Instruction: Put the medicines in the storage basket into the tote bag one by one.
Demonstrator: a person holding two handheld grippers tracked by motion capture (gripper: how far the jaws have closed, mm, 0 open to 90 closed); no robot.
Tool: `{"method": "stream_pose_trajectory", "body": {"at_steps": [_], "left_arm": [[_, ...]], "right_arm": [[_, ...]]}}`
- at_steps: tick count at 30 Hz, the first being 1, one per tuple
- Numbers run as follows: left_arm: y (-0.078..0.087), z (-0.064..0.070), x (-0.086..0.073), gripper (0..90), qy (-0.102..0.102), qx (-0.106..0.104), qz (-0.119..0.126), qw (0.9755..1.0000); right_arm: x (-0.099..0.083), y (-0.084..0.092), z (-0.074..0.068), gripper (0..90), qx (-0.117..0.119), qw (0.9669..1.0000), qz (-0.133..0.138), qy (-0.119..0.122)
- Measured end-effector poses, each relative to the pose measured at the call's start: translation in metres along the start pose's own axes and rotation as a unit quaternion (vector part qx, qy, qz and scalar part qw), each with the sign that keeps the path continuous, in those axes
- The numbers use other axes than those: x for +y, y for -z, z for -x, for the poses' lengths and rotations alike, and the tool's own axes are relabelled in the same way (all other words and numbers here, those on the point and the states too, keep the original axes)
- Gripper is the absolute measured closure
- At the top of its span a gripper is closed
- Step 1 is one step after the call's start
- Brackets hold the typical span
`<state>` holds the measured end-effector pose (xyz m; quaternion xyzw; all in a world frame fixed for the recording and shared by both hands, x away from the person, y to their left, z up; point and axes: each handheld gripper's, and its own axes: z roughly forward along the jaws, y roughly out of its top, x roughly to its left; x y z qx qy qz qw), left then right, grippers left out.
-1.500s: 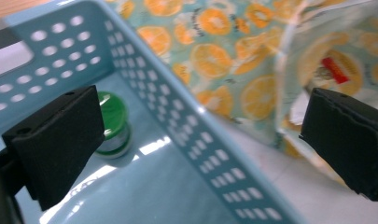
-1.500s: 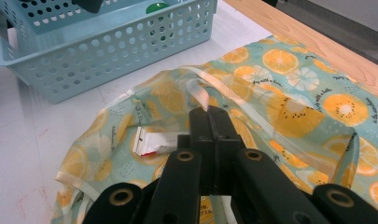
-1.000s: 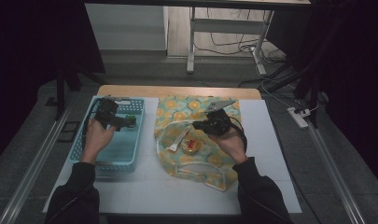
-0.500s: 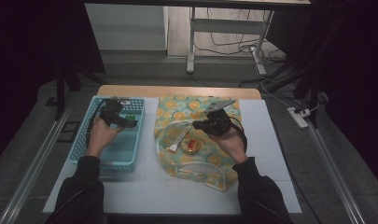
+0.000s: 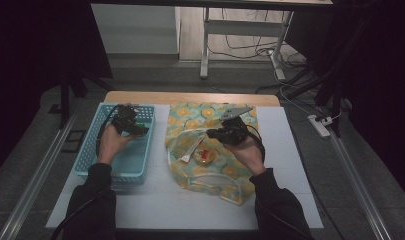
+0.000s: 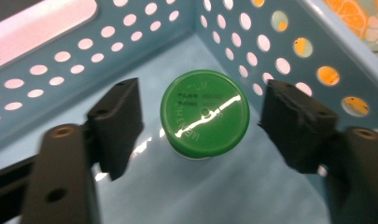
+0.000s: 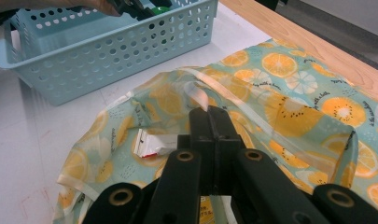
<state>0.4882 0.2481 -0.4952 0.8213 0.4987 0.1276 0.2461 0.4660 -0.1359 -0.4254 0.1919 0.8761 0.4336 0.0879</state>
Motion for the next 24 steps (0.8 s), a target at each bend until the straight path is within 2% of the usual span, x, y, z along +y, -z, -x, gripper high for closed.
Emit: {"method": "stream_pose_trajectory", "body": {"at_steps": [4,6,14,18,24], "left_arm": [[-0.001,0.000,0.001,42.8,0.001,0.001,-0.006,1.0000],[-0.001,0.000,0.001,50.7,0.000,-0.001,-0.009,1.0000],[0.003,0.000,0.000,51.8,0.024,-0.001,-0.012,0.9996],[0.008,0.003,0.000,51.9,0.019,-0.005,-0.012,0.9997],[0.020,0.007,0.001,51.9,0.017,-0.011,0.002,0.9998]], "right_arm": [[0.000,0.001,0.001,90.0,0.000,1.0000,0.000,-0.001],[0.000,0.000,0.001,90.0,0.000,1.0000,0.000,-0.001],[0.000,0.001,0.001,90.0,0.001,1.0000,0.001,0.000],[0.000,0.001,0.001,90.0,0.002,1.0000,0.001,-0.003],[0.000,0.000,0.001,90.0,0.004,1.0000,0.000,-0.003]]}}
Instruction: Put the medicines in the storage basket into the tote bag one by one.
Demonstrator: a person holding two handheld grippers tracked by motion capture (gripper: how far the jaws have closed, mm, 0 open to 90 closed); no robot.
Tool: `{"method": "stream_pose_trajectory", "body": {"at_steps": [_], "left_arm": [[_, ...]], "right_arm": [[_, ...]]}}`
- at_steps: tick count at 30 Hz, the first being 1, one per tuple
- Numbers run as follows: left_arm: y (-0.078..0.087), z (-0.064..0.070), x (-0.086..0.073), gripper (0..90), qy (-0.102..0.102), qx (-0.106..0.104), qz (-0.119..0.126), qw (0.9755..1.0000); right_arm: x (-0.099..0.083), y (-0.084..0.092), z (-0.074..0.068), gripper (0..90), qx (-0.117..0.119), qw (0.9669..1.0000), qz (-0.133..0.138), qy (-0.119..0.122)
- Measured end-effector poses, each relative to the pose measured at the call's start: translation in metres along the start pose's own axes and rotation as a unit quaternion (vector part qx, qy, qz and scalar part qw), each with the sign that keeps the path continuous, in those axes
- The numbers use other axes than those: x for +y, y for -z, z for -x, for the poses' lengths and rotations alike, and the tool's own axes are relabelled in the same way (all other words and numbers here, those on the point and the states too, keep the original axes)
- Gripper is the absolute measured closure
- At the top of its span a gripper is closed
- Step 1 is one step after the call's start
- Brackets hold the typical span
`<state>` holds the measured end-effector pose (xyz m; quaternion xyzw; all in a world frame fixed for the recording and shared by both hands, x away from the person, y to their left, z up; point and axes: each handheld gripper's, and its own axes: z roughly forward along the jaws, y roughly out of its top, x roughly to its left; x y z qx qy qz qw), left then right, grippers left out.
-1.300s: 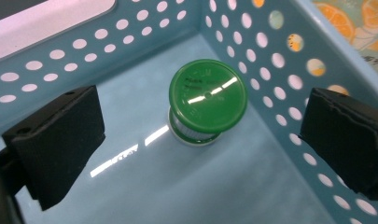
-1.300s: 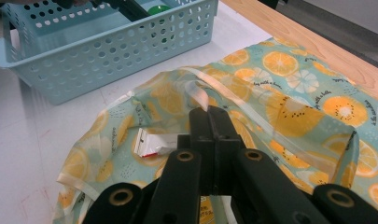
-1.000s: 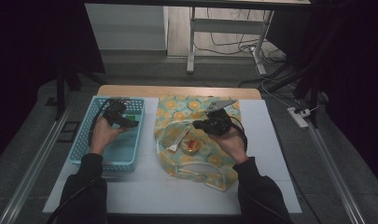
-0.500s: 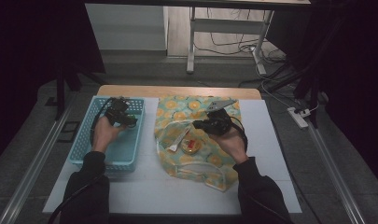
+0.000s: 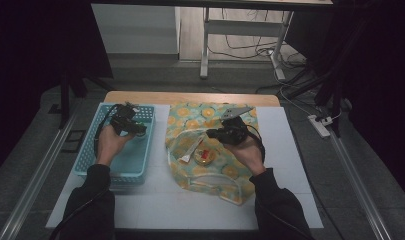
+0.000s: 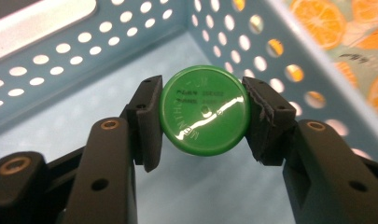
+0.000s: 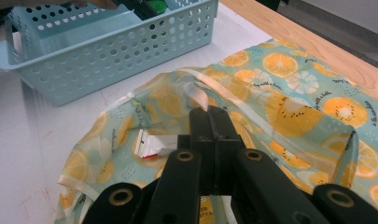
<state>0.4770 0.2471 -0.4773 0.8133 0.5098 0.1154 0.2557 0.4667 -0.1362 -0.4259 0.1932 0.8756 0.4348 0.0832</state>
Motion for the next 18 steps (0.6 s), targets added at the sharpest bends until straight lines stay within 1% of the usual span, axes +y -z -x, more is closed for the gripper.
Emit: {"method": "stream_pose_trajectory", "body": {"at_steps": [3,4,10,15,18], "left_arm": [[0.006,0.002,0.001,51.9,-0.004,-0.003,0.005,1.0000],[0.008,0.003,0.002,51.9,-0.001,-0.004,0.006,1.0000],[0.016,0.009,0.004,51.9,-0.009,-0.009,0.009,0.9999],[0.025,0.014,0.005,51.9,-0.022,-0.009,0.011,0.9996],[0.031,0.016,0.005,51.9,-0.028,-0.010,0.017,0.9994]], "right_arm": [[0.000,0.000,0.000,90.0,-0.001,1.0000,0.000,0.000],[0.000,0.000,0.000,90.0,0.000,1.0000,0.001,0.000],[0.000,0.001,0.000,90.0,-0.002,1.0000,0.001,0.000],[0.000,0.001,0.000,90.0,-0.001,1.0000,0.002,0.000],[0.000,0.002,0.000,90.0,-0.001,1.0000,0.003,0.000]]}}
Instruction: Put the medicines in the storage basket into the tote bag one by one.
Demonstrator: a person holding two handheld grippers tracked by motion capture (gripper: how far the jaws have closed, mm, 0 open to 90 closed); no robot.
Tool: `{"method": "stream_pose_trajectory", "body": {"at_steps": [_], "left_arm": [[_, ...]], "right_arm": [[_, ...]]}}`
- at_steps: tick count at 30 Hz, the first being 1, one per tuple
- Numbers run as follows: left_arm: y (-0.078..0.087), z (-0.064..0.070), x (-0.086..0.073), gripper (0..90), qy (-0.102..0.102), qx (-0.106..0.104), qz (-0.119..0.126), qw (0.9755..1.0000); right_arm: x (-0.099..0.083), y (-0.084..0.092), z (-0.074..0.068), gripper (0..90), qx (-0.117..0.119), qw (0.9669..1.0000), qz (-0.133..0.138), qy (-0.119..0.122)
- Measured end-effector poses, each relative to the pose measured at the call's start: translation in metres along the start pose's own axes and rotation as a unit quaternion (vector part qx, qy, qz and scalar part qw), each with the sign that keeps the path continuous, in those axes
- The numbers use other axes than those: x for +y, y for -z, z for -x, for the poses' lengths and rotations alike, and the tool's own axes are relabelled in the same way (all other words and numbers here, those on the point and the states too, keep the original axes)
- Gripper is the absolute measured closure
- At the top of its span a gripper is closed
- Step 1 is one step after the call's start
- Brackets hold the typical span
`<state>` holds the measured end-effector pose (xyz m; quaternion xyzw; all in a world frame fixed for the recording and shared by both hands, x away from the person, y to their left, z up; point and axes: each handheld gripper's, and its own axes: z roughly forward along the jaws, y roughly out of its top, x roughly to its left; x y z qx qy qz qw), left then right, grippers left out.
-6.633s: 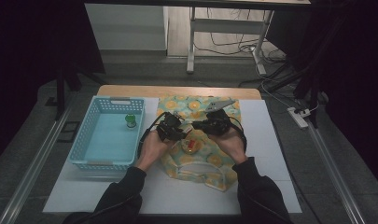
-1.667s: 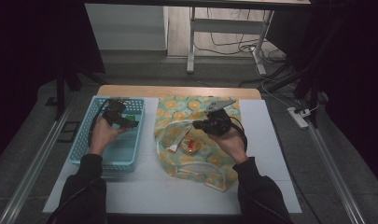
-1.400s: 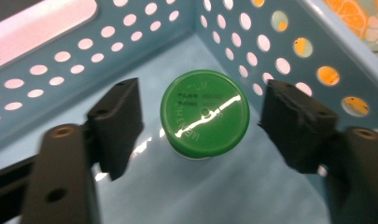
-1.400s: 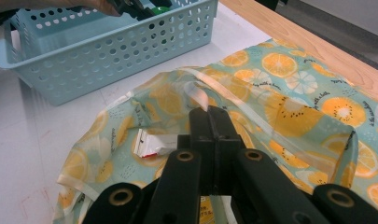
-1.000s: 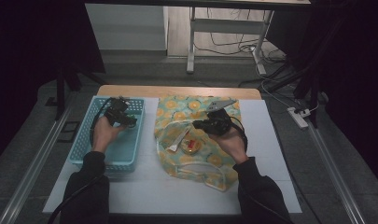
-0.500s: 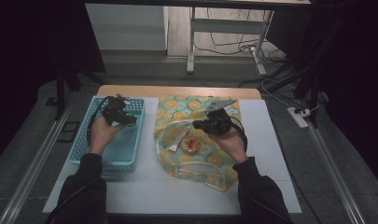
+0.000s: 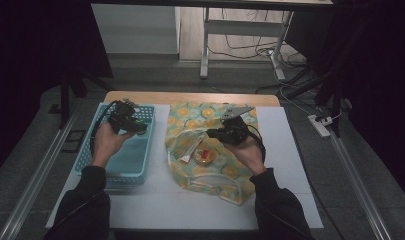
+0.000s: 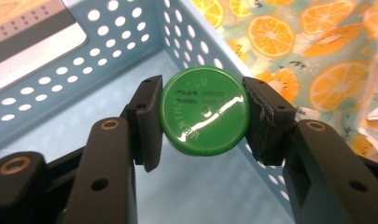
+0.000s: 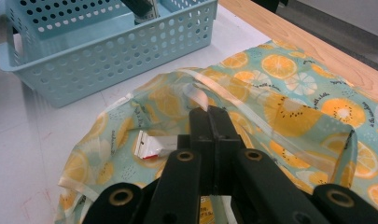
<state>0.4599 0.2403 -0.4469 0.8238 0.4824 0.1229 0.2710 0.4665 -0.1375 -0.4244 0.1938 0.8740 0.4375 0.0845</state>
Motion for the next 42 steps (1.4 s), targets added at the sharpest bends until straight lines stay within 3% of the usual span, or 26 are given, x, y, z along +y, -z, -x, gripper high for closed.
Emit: {"method": "stream_pose_trajectory", "body": {"at_steps": [14,22,42], "left_arm": [[0.028,0.013,0.000,51.9,-0.013,-0.019,0.029,0.9993],[0.036,0.028,0.000,51.9,-0.030,-0.038,0.041,0.9980],[0.026,0.075,0.010,51.9,-0.080,-0.101,0.040,0.9909]], "right_arm": [[0.000,0.000,0.000,90.0,0.000,1.0000,0.000,0.000],[0.000,0.000,-0.001,90.0,0.000,1.0000,0.000,0.001],[0.000,0.000,0.000,90.0,-0.002,1.0000,0.002,0.001]]}}
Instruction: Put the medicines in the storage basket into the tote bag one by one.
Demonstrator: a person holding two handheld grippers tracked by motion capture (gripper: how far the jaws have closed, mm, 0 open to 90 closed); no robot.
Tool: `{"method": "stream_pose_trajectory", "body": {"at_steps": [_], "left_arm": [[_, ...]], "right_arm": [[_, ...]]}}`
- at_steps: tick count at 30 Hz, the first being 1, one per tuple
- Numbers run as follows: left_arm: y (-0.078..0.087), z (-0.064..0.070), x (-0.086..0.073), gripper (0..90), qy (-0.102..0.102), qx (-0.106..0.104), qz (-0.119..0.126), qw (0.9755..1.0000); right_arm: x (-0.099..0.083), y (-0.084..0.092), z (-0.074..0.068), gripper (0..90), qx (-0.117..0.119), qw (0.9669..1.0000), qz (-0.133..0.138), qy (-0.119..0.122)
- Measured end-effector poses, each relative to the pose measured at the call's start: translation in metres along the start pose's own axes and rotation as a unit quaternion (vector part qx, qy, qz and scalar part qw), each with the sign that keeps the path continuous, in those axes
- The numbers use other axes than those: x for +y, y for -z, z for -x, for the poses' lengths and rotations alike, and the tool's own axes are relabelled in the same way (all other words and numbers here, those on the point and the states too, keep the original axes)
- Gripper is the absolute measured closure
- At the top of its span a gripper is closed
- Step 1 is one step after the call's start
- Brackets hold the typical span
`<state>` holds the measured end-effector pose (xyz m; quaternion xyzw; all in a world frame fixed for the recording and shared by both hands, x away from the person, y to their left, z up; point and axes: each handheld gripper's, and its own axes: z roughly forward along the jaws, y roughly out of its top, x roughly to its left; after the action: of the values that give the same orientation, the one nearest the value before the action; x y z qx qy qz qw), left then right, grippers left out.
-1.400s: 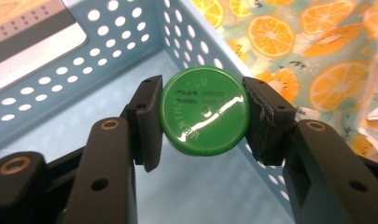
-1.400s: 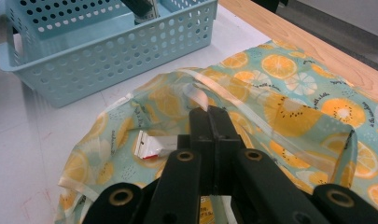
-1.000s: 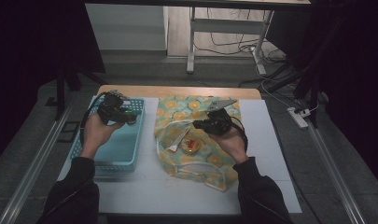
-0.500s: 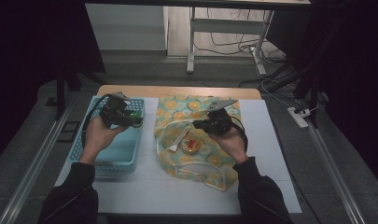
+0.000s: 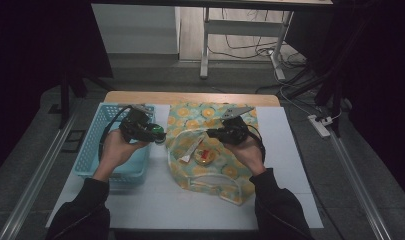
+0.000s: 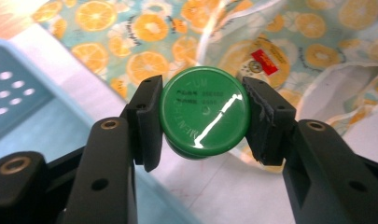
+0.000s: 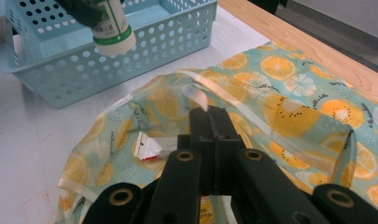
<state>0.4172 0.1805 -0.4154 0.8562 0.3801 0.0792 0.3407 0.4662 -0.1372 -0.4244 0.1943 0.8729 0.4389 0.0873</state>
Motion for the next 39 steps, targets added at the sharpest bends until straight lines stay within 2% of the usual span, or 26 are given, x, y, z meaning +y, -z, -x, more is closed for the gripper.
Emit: {"method": "stream_pose_trajectory", "body": {"at_steps": [8,17,39], "left_arm": [[-0.014,0.013,0.004,51.9,-0.013,-0.016,-0.010,0.9997],[-0.030,0.028,0.011,51.9,-0.029,-0.033,-0.009,0.9990],[-0.069,0.057,0.034,51.9,-0.070,-0.046,-0.015,0.9964]], "right_arm": [[0.000,0.000,0.000,90.0,-0.001,1.0000,0.000,0.000],[0.000,0.000,0.000,90.0,-0.001,1.0000,0.002,0.001],[0.000,0.000,-0.001,90.0,0.000,1.0000,0.002,0.003]]}}
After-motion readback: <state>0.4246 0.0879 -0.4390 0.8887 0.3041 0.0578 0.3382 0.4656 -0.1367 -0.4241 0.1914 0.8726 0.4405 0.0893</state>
